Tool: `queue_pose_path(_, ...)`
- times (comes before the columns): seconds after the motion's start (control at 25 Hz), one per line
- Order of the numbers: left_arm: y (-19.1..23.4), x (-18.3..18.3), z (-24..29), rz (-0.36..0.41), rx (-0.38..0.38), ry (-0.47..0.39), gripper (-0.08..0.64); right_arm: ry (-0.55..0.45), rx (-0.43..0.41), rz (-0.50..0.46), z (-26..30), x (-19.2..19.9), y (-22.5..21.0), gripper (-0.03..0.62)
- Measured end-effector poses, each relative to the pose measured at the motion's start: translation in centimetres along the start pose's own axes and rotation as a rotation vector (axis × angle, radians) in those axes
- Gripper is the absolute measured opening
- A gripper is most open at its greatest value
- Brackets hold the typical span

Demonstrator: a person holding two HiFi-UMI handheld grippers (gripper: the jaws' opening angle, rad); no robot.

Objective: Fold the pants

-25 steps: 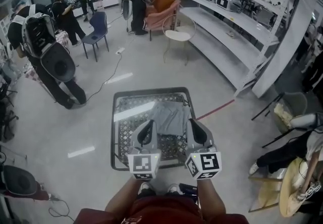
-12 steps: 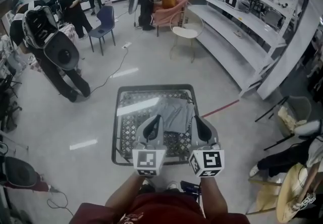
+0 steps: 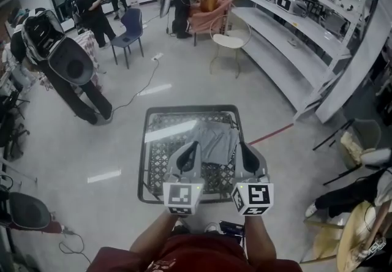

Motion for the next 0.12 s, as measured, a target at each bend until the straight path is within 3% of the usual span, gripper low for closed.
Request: queue_pose_path(0.12, -0.10, 0.10, 0.18, 0.001, 0.002, -0.002, 0.006, 0.001, 0.001, -0.003, 0.13, 0.11, -0.10, 0.002)
Point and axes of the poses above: the fingertips, and each gripper's own axes: z forward along the fingers, y to its left, x out of its underside, the point moved 6 cm from there along -z, backward along the fingers, and after that the axes turned 12 degrees about -y, right-handed, at the moved point
